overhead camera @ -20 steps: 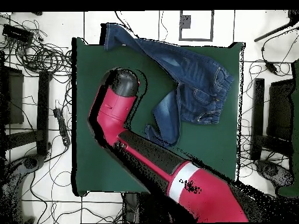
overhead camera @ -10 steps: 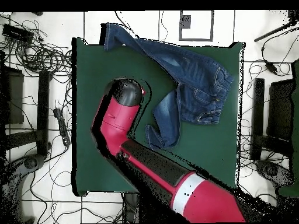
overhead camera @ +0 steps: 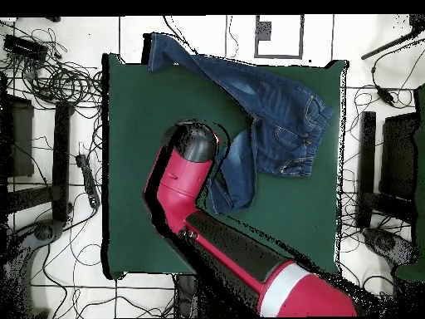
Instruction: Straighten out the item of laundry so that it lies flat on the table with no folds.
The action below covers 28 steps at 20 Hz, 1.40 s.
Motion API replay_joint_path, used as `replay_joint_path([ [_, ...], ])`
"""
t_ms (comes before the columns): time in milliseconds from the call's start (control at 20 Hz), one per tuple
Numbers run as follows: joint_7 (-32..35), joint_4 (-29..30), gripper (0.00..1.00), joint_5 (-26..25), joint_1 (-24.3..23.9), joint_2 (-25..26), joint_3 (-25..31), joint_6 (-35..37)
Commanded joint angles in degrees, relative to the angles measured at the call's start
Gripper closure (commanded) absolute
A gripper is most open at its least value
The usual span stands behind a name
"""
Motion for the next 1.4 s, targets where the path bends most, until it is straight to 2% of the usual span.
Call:
replay_joint_path([
  [50, -6.49, 9.4, 0.0, 2.14, 1.48, -0.53, -0.98, 3.43],
  [250, -3.67, 11.06, 0.0, 0.97, 1.65, -0.07, -1.73, 5.64],
  [550, 1.43, 12.83, 0.0, -4.39, 2.94, 2.66, -5.37, 7.72],
  [950, 0.27, 14.1, 0.0, -2.97, 2.62, 1.21, -5.59, 8.17],
  [1400, -2.24, 13.43, 0.0, -4.81, 0.76, 4.54, -6.41, 9.3],
])
